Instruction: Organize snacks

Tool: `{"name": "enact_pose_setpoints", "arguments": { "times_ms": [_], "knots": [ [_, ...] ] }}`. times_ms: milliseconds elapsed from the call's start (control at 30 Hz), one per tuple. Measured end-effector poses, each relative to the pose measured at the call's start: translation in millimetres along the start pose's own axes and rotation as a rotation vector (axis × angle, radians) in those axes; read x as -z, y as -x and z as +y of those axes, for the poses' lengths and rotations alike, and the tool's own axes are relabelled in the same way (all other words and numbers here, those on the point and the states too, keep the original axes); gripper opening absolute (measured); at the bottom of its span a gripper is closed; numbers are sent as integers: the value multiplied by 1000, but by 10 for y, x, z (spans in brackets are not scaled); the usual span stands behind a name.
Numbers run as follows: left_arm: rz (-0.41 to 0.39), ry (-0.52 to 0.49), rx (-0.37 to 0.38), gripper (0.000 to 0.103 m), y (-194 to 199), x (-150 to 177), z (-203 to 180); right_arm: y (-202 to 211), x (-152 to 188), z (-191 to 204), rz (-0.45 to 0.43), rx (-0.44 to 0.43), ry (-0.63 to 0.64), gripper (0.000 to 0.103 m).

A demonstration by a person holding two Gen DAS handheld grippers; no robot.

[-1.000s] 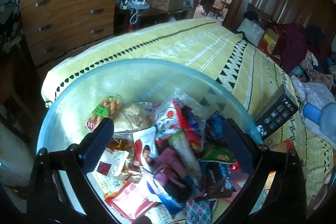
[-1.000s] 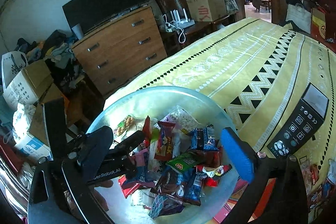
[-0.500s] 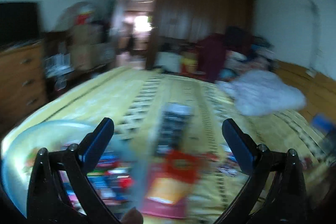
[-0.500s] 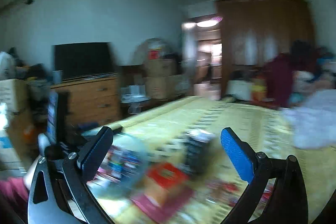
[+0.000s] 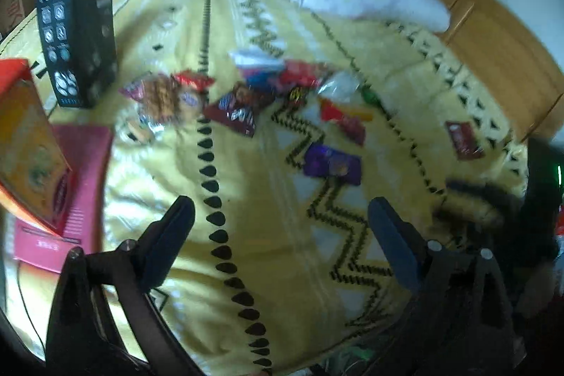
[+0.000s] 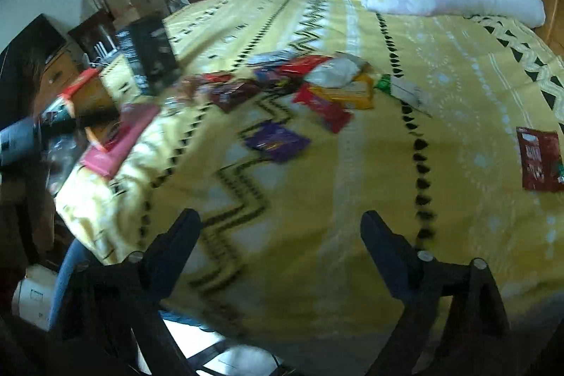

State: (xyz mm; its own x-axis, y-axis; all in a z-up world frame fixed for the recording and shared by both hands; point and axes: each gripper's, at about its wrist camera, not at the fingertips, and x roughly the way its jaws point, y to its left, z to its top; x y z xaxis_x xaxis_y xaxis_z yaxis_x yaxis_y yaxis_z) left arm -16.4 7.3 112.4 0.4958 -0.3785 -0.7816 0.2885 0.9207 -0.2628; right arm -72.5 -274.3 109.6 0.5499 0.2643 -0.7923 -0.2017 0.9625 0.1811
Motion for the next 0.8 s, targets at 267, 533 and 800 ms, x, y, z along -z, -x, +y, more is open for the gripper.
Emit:
{"name": "enact_pose_setpoints", "arguments": {
  "times_ms": [267, 533, 800],
  "knots": [
    [55, 29, 3, 96, -219, 71, 59, -1306, -908, -243, 142, 47, 237, 68],
    [46, 26, -6, 95, -277, 71, 65, -1587, -710, -55, 243, 13, 267, 39],
    [38, -9, -51, 98, -439, 156, 110, -1232, -411, 22, 191, -102, 60, 76]
  ]
}}
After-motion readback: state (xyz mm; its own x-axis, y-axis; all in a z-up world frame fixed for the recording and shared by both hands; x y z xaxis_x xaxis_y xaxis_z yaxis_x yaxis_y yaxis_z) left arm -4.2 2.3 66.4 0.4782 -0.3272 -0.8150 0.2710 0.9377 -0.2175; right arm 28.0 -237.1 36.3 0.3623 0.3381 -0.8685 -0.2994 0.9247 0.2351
